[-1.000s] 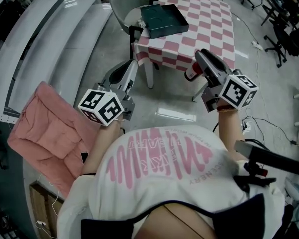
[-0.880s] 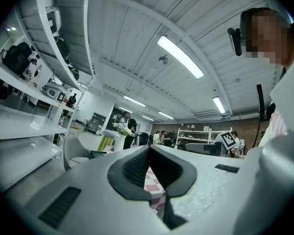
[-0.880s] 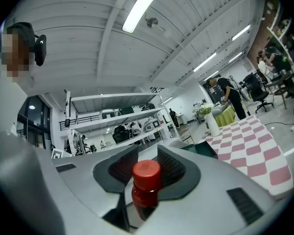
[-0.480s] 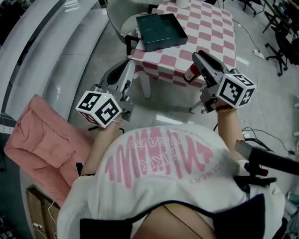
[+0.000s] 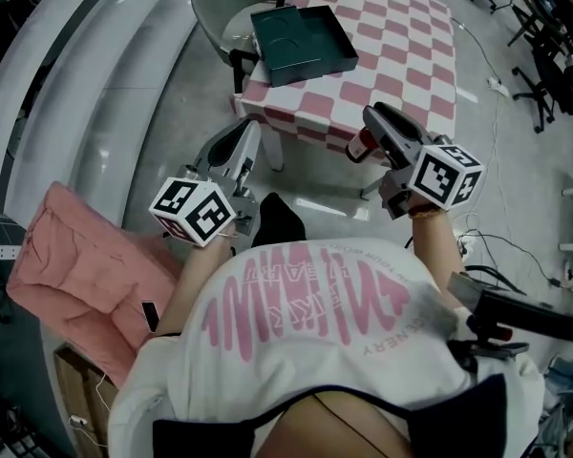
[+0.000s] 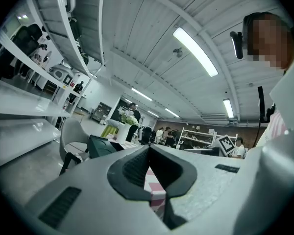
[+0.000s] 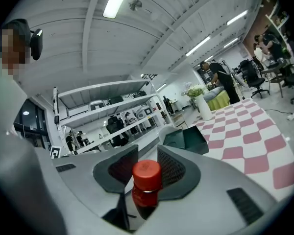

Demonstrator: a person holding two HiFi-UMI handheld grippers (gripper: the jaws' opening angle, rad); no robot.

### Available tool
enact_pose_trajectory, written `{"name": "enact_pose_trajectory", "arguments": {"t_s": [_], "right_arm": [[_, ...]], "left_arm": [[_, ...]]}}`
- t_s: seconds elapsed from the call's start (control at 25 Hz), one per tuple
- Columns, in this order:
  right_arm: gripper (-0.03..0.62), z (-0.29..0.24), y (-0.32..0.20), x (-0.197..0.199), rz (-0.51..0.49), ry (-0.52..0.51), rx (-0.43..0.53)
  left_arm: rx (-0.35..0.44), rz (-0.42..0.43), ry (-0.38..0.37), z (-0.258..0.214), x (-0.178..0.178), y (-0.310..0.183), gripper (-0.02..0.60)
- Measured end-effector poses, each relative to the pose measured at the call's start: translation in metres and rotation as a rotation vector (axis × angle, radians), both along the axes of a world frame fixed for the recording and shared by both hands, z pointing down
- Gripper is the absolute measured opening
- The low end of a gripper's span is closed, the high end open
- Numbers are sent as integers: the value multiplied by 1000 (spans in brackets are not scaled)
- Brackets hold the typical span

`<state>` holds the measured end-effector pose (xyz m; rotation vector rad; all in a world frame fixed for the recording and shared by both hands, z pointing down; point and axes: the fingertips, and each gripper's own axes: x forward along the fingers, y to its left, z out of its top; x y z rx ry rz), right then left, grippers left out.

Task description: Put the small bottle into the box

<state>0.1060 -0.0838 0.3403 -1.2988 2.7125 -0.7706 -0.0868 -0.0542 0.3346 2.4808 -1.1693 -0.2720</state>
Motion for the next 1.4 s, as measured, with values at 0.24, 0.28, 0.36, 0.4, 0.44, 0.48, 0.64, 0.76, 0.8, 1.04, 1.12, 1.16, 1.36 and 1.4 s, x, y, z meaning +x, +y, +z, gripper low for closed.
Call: {"name": "enact_pose_trajectory", "arguments": {"t_s": [0.24,0.28,0.36,0.4,0.44,0.48,0.64,0.76,0.8,1.04,1.12,1.16,1.36,1.4], "right_arm": [[124,21,-22,1,-5,9,-50],[124,23,-28,0,-7,9,-54],[124,26,-44,0,-10,8,-59],[124,27,-53,0,-10,8,-60],[124,27,-62,0,-10,6,-60],[124,28,-72,1,-9,4,-60],[124,27,-113,2,-4,-2,-52],[124,17,-145,-1,-10,-1,-44],[124,14,-155,-3,-15,-2,-40],[124,3,-207,-6,-20,4,-35],[124,5,-222,-6,-17,6,-44],[124,7,-230,-6,-15,8,-48],[124,22,-266,-8,-4,6,-81],[124,25,-272,-9,-5,7,-90]], "left_arm": [[-40,17,8,17,11,-27,8],[-44,20,7,19,12,-33,8],[-50,22,8,22,13,-49,8],[-53,22,10,23,14,-58,8],[-57,24,12,24,14,-67,8],[-60,27,13,26,15,-77,8],[-66,39,25,24,18,-119,8],[-56,56,36,12,22,-153,8],[-48,64,33,8,25,-164,8],[-52,96,22,2,34,-219,8],[-52,98,23,2,33,-236,8],[-49,97,24,2,33,-244,8],[-71,99,28,14,31,-278,8],[-82,97,33,18,30,-284,8]]}}
